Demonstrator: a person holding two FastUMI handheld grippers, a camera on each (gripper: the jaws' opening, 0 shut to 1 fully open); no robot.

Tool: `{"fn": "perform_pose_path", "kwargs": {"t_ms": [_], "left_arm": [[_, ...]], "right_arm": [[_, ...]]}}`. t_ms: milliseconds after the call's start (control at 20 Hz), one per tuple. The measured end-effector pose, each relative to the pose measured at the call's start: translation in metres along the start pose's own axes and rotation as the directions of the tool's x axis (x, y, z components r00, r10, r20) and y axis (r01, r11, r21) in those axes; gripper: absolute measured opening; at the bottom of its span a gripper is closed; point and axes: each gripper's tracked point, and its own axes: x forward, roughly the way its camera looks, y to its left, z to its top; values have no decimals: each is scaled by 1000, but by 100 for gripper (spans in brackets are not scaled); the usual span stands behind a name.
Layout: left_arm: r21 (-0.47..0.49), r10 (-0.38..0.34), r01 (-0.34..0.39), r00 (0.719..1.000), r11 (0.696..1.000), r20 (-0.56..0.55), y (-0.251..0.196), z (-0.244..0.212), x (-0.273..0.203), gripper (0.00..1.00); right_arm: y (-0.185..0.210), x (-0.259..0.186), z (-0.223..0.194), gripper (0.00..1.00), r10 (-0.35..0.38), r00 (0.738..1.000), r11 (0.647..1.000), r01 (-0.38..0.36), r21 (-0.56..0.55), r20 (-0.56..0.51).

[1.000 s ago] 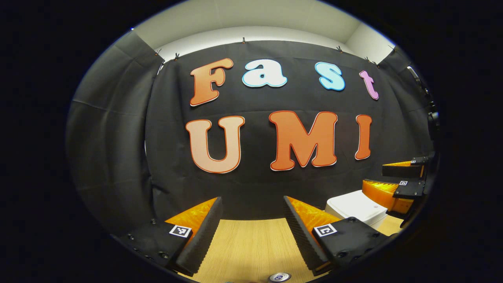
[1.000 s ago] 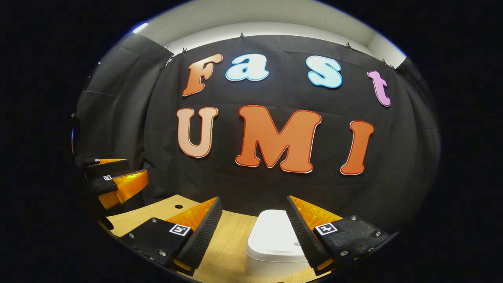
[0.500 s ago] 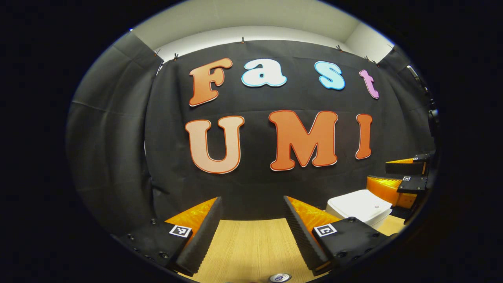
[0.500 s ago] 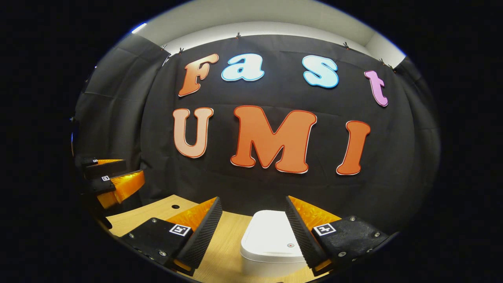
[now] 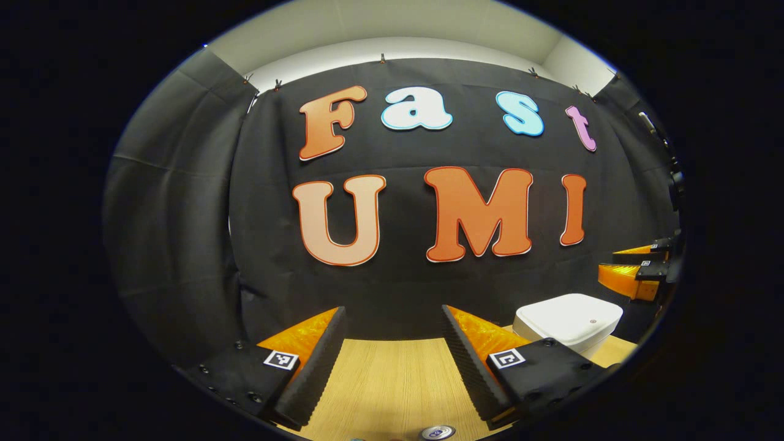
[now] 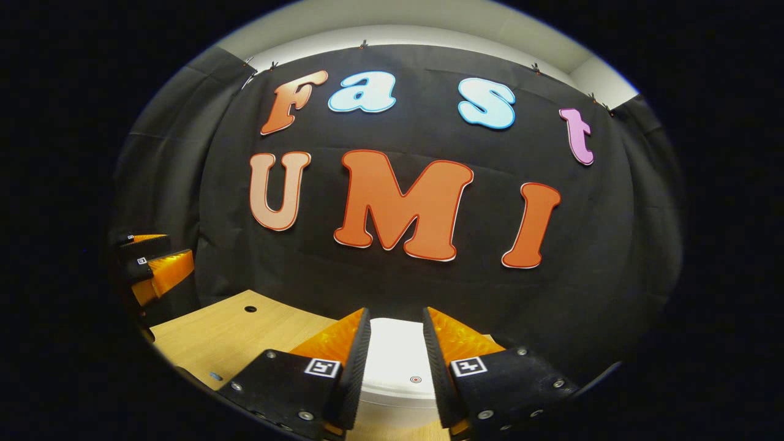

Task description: Press the lid of the desktop garbage bin to open it, pick up the crumpled paper on the desktop and throw it into the bin, then pick up the pop can on the desktop and drop it into the bin, and finally close the garbage bin lid.

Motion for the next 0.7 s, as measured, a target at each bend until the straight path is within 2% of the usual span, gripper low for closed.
{"fn": "perform_pose_path", "kwargs": {"t_ms": [50,100,150,250,400,450,550,600,700], "left_arm": [[1,0,0,1000,1000,-5,0,0,0,97],[3,2,-2,1000,1000,-9,0,-1,0,99],[5,5,-5,1000,1000,-10,0,-1,0,98],[8,11,-11,1000,1000,-14,0,-1,1,98],[15,17,-17,1000,1000,-20,1,-2,0,99],[17,20,-20,1000,1000,-22,1,-3,1,97],[20,28,-27,999,999,-29,1,-4,1,99],[21,32,-31,999,999,-33,2,-5,1,97],[28,40,-39,998,999,-41,3,-6,1,99]], "right_arm": [[-3,-1,-3,36,-3,1000,1000,3,3,-11],[-8,-1,-5,33,-13,1000,1000,13,10,-16],[-10,-1,-7,20,-16,1000,1000,16,23,-21],[-12,1,-10,11,-11,999,999,13,41,-31],[-9,3,-23,4,32,997,998,-29,48,-65],[-9,4,-27,2,41,996,998,-37,44,-75],[-10,4,-38,4,49,993,998,-44,44,-111],[-12,5,-45,1,42,990,998,-37,44,-131],[-17,7,-56,1,32,986,999,-26,41,-165]]}}
